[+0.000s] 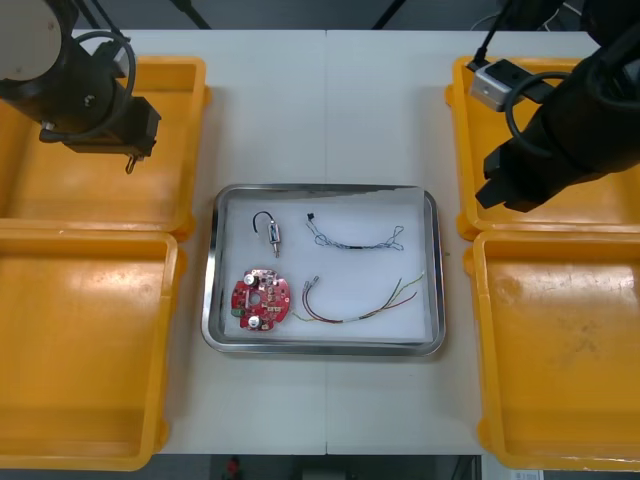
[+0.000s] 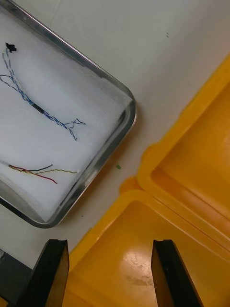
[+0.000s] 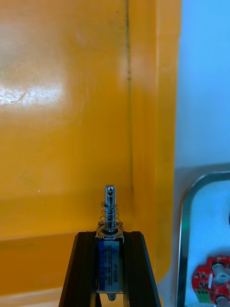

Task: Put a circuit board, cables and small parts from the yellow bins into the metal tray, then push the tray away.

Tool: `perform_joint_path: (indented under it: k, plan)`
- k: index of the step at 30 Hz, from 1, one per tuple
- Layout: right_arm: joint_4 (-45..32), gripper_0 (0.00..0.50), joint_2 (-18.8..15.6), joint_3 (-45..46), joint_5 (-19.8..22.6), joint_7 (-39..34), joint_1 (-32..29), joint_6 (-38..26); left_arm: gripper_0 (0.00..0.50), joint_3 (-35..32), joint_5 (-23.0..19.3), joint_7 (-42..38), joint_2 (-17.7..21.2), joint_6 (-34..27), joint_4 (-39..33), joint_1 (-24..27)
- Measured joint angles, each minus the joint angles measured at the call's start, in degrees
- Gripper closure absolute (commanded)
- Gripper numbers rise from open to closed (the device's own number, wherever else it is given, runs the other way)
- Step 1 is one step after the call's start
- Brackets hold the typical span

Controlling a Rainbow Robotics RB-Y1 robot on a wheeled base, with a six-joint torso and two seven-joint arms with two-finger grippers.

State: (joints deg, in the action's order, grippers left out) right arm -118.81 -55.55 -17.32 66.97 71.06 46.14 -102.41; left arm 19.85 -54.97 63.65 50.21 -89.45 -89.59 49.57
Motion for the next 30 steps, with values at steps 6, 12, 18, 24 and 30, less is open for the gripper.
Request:
perform_joint_path:
  k: [6, 12, 18, 24, 30]
  plan:
    - [-1.6, 0.000, -2.5, 7.7, 0.0, -3.9, -7.3, -0.7, 0.500, -0.1, -0.6, -2.5, -0.1, -2.9, -5.8, 0.0]
    - [-1.6, 0.000, -3.8, 13.6, -0.1, -4.8, -13.5, -0.9, 0.500, -0.1, 1.2, -19.4, -2.3, -5.9, -10.3, 0.0]
    - [-1.6, 0.000, -4.5, 19.0, -0.8, -4.8, -19.3, -0.9, 0.500, -0.1, 3.8, -31.3, -7.2, -8.3, -12.5, 0.0]
    - [-1.6, 0.000, -4.7, 23.7, -2.9, -4.8, -25.6, -0.3, 0.500, 0.4, 9.0, -30.4, -12.4, -9.0, -13.7, 0.0]
    - [-1.7, 0.000, -4.7, 26.9, -4.9, -5.0, -31.1, 1.4, 0.500, 4.7, 14.7, -31.0, -16.4, -9.0, -14.5, 0.0]
